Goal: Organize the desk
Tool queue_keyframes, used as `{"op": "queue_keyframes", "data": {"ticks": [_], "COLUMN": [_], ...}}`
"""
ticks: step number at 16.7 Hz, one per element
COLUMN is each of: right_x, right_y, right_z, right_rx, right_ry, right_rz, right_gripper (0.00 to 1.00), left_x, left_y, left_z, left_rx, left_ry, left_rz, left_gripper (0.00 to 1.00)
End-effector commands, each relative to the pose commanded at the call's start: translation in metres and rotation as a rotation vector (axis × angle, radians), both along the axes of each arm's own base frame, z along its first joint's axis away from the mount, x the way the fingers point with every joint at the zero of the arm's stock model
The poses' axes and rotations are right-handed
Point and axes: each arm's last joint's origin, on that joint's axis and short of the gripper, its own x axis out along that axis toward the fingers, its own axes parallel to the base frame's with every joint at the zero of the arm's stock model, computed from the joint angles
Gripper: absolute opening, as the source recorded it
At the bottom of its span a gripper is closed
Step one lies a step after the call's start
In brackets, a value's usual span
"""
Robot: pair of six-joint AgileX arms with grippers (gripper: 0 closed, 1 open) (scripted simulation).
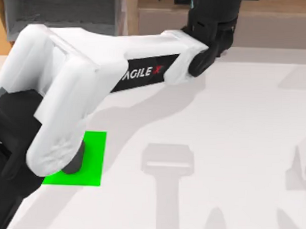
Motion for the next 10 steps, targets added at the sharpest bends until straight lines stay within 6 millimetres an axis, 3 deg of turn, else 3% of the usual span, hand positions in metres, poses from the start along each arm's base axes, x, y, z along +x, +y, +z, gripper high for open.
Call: {"op": "queue_keyframes", "data": {"ticks": [2,3,10], "right_x": [0.0,0.0,0.0], "right_y": [0.0,0.0,0.0], "right_z": [0.0,0.0,0.0], "right_rx": [0.0,0.0,0.0], "right_ry": [0.0,0.0,0.0], "right_rz": [0.0,0.0,0.0], "right_gripper": [1.0,1.0,1.0], "left_x": [0.0,0.0,0.0], "left_y": [0.0,0.0,0.0], "left_z": [0.0,0.0,0.0], "left_rx": [0.0,0.0,0.0], "left_ry": [0.0,0.0,0.0], "left_rz": [0.0,0.0,0.0], "left_gripper": [0.02,0.0,0.0]}}
